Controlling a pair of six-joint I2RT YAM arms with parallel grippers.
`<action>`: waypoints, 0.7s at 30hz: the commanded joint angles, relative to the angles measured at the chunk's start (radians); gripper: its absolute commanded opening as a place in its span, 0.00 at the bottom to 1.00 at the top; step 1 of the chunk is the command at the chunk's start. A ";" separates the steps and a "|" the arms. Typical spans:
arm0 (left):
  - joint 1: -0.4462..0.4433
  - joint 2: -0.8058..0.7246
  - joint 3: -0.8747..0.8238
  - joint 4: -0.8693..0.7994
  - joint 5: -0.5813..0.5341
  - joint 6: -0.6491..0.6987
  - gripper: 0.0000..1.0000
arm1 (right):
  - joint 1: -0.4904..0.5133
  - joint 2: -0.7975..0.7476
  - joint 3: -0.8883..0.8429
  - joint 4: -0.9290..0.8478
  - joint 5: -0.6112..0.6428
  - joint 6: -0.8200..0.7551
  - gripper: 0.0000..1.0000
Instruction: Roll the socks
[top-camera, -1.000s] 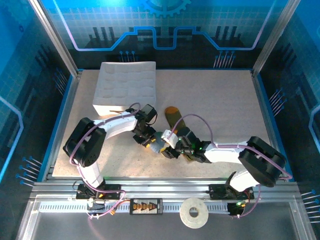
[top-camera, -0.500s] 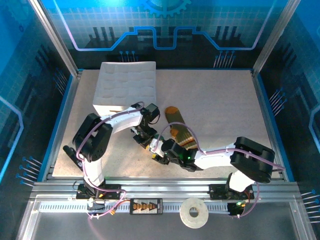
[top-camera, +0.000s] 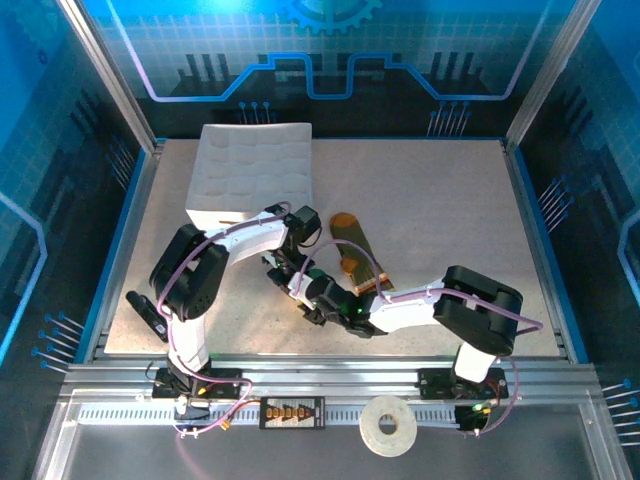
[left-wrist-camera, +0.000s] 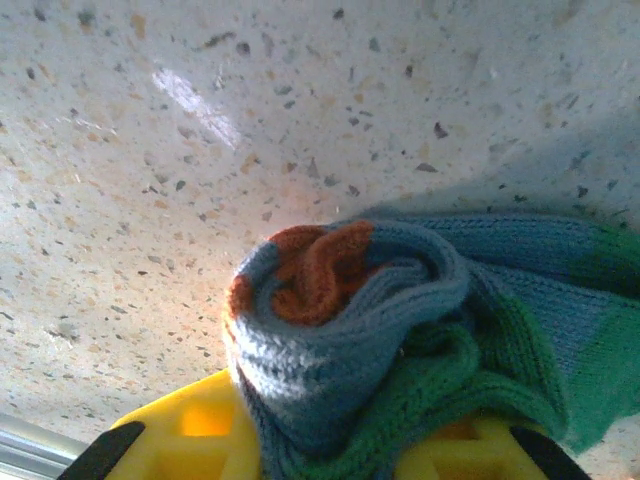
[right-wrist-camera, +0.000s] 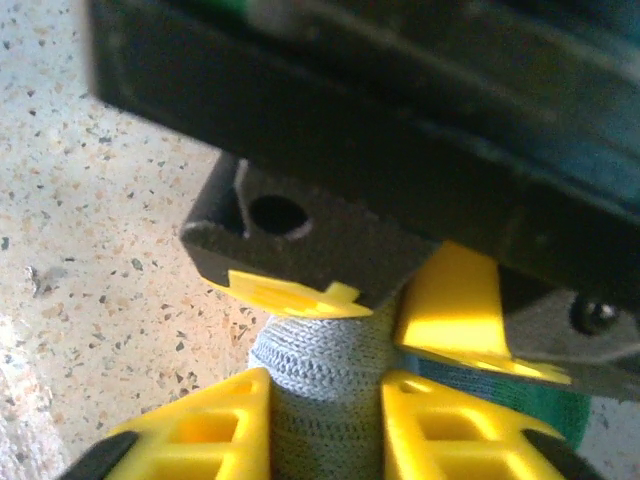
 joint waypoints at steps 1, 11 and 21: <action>-0.023 0.022 -0.066 0.009 0.044 0.005 0.13 | -0.041 0.069 0.023 -0.116 0.033 0.059 0.14; 0.000 -0.216 -0.147 0.117 0.035 -0.059 0.65 | -0.174 0.035 -0.150 -0.070 -0.324 0.171 0.00; 0.049 -0.368 -0.235 0.266 -0.037 0.006 0.83 | -0.342 0.103 -0.225 0.047 -0.616 0.278 0.00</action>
